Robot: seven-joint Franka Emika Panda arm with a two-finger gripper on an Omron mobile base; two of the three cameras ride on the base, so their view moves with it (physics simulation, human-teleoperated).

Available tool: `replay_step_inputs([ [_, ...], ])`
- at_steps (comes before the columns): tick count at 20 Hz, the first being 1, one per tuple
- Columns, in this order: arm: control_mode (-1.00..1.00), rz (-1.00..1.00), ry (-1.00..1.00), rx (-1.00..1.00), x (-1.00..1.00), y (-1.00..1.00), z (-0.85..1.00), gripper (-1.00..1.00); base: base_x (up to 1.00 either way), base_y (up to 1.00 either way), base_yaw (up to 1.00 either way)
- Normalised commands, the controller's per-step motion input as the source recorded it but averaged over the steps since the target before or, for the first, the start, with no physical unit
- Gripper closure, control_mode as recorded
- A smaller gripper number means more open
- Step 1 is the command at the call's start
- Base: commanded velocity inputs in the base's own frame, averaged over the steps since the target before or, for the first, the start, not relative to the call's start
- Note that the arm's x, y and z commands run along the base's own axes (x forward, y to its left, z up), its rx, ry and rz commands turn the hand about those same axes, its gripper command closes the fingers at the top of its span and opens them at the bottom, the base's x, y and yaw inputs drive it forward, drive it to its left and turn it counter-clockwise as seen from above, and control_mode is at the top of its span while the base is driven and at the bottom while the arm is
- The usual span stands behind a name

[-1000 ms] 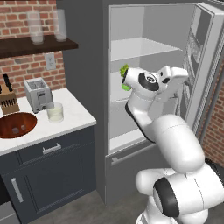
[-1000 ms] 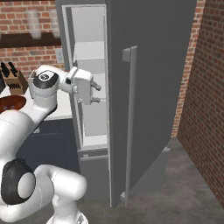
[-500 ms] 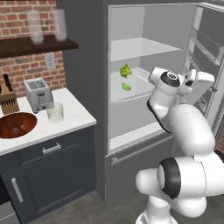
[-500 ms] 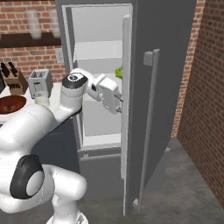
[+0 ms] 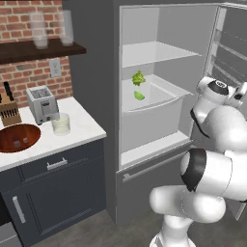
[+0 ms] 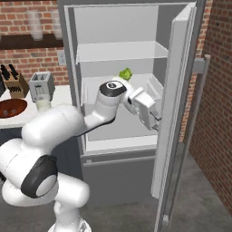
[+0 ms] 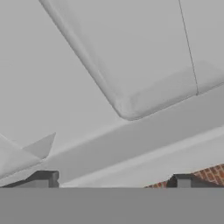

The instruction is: Grab a lemon wedge from the fridge and one ice cube from the ice bowl, and put them in the glass of lemonade.

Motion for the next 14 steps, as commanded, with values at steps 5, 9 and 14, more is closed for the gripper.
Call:
replay_step_inputs([
  [5, -1.0, 0.14, -0.14, -0.02, -0.63, 0.0, 0.27, -1.0, 0.0, 0.0, 0.0],
  [9, -1.0, 0.28, -0.08, -0.12, -0.68, 0.62, 0.63, -1.0, 0.0, 0.0, 0.0],
  [14, -1.0, 0.27, -0.03, -0.16, -0.46, 0.67, 0.71, -1.0, 0.0, 0.0, 0.0],
])
